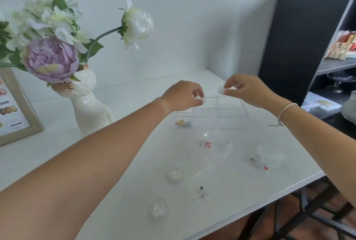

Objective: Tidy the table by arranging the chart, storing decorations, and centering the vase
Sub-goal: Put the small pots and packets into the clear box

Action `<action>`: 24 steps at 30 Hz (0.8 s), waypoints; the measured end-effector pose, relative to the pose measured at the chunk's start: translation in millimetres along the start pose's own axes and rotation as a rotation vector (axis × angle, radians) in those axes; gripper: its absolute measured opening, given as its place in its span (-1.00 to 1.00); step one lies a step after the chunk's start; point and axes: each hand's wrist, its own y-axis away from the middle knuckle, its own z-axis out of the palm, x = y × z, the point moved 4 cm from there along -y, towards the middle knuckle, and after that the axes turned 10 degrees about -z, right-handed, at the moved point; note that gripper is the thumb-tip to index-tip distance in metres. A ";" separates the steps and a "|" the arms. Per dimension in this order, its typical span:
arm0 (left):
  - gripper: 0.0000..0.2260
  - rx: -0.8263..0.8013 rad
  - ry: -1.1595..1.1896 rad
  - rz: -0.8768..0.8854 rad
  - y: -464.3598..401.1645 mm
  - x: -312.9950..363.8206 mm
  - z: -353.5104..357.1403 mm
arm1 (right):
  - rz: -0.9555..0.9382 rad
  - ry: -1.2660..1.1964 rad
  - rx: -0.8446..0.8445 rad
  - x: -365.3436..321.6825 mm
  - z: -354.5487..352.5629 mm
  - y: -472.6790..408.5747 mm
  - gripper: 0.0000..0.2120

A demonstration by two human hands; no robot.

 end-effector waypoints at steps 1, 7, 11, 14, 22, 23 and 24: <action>-0.84 -0.022 -0.046 -0.005 -4.8 1.8 2.7 | -0.003 0.003 0.000 1.8 -1.0 -0.7 -0.81; -0.80 -0.101 -0.368 -0.007 -24.2 8.4 17.2 | -0.031 -0.007 0.001 11.0 1.0 -2.9 -0.81; -0.81 -0.108 -0.519 -0.001 -32.6 12.3 28.3 | -0.034 -0.004 -0.018 14.5 10.6 -2.8 -0.81; -0.82 -0.093 -0.588 -0.008 -37.3 13.2 32.1 | -0.038 -0.008 -0.031 14.4 15.2 -2.3 -0.83; -0.82 -0.069 -0.582 -0.011 -40.9 12.5 32.9 | -0.039 -0.018 -0.036 11.7 18.6 -6.9 -0.77; -0.82 -0.067 -0.574 -0.014 -40.7 12.5 32.5 | -0.042 -0.022 -0.036 11.0 19.6 -7.0 -0.77; -0.82 -0.068 -0.567 -0.019 -40.5 12.5 32.4 | -0.046 -0.026 -0.036 10.2 20.4 -7.2 -0.76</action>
